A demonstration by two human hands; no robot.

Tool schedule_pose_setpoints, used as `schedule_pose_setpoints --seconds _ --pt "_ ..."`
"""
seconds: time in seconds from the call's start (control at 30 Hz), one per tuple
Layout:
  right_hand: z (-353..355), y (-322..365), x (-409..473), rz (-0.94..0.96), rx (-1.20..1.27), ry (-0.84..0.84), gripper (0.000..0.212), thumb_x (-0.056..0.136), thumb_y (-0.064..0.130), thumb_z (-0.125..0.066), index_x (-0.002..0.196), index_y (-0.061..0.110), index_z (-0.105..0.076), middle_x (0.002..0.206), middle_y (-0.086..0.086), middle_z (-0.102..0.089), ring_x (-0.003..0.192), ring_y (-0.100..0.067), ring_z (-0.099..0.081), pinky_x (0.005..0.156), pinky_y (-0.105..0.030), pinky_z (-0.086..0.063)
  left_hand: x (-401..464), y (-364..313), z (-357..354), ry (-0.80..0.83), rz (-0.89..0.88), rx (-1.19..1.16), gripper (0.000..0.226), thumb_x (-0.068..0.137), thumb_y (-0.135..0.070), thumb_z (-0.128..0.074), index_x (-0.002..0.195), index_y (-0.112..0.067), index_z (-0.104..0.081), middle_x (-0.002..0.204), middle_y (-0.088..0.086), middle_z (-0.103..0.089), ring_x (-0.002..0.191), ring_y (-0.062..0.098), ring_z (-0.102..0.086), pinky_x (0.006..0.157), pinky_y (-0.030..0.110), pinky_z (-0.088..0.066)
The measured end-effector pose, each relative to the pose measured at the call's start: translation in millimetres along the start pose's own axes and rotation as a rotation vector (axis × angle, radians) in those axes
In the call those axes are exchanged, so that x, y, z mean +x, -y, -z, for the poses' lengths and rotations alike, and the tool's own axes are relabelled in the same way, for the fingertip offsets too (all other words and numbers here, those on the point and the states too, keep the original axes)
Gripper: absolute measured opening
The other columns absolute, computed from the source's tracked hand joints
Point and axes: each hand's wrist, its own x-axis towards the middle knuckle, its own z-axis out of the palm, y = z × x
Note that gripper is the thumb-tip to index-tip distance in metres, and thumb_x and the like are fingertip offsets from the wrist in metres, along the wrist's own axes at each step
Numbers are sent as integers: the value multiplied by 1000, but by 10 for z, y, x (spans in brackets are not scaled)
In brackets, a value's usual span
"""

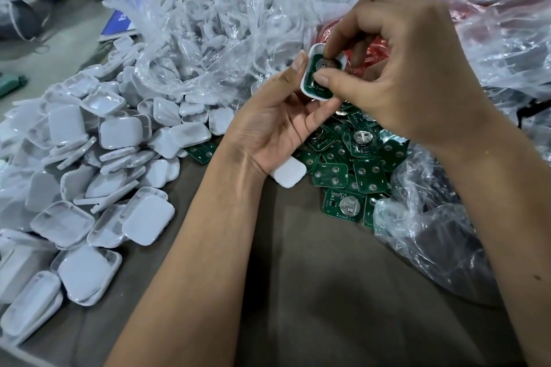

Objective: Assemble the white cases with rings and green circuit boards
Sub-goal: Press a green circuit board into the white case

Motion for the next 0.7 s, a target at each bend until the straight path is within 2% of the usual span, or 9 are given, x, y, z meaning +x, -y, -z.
schedule_pose_setpoints --seconds 0.13,0.27,0.33,0.4,0.5,0.7 --pt "19 12 3 -1 70 -5 26 86 31 -81 100 11 -72 105 -7 -67 81 -15 -63 68 -19 -52 -16 -5 -25 15 6 -36 24 89 -20 -61 83 -5 -80 90 11 -76 81 20 -75 69 30 -64" --pt "-16 18 1 -30 150 -24 34 85 28 -84 104 6 -65 100 -7 -68 80 -21 -66 68 -33 -58 -6 -13 -7 -12 17 -65 35 100 -21 -53 84 -3 -79 92 13 -76 81 21 -75 68 30 -64" --pt "-25 15 -5 -65 210 -33 38 83 25 -86 105 7 -61 96 -8 -65 78 -22 -65 68 -35 -58 -2 -15 -1 -23 15 -72 38 101 -21 -51 84 -3 -80 92 13 -76 81 20 -76 69 30 -64" --pt "-35 15 -12 -87 254 -38 39 82 23 -87 106 9 -60 95 -9 -65 78 -23 -65 69 -36 -58 -5 -7 -3 -11 13 -66 36 100 -21 -53 84 -3 -80 91 12 -77 81 19 -76 69 29 -64" --pt "-52 18 -22 -133 351 -44 45 80 20 -88 111 5 -60 99 -16 -65 81 -29 -66 71 -45 -59 -24 -3 -14 21 2 -66 24 87 -20 -65 85 -3 -81 94 13 -78 86 21 -77 72 31 -64" --pt "-47 23 -25 -206 471 -26 45 79 16 -90 112 5 -62 99 -17 -69 84 -33 -69 72 -50 -61 -29 -9 -2 67 6 -73 26 86 -18 -62 91 -3 -82 100 16 -78 95 22 -76 81 31 -63"
